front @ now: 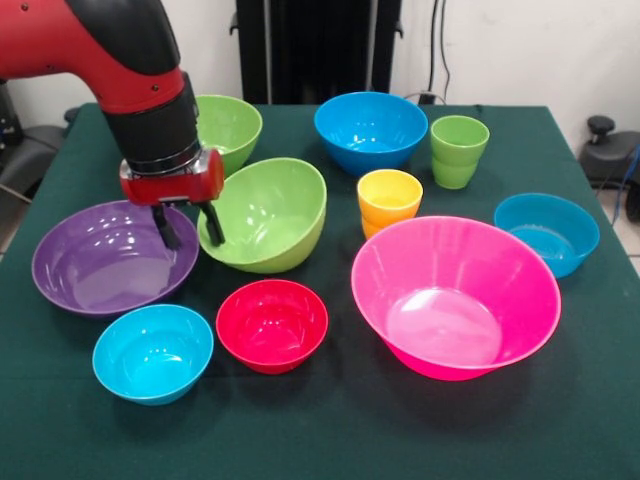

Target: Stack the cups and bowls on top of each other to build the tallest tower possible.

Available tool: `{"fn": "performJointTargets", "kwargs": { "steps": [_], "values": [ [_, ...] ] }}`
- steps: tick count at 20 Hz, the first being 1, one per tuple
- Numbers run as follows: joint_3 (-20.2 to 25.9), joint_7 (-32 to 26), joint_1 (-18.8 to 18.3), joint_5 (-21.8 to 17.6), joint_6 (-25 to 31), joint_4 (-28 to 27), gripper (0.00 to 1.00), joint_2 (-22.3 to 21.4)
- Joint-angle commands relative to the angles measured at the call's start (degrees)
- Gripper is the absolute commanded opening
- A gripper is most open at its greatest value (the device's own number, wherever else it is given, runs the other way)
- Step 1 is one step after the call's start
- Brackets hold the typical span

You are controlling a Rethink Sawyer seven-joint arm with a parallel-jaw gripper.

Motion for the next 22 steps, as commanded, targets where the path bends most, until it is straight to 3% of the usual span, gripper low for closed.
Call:
{"fn": "performJointTargets", "kwargs": {
  "steps": [1,13,22],
  "values": [
    [2.4,-14.9,0.4,-1.3,3.2,4.0,1.0,-4.6],
    [3.4,-13.7,0.3,0.0,3.9,5.5,1.0,-6.2],
    [2.2,-10.0,1.6,-2.4,-1.6,4.9,1.0,-2.3]
  ]
}}
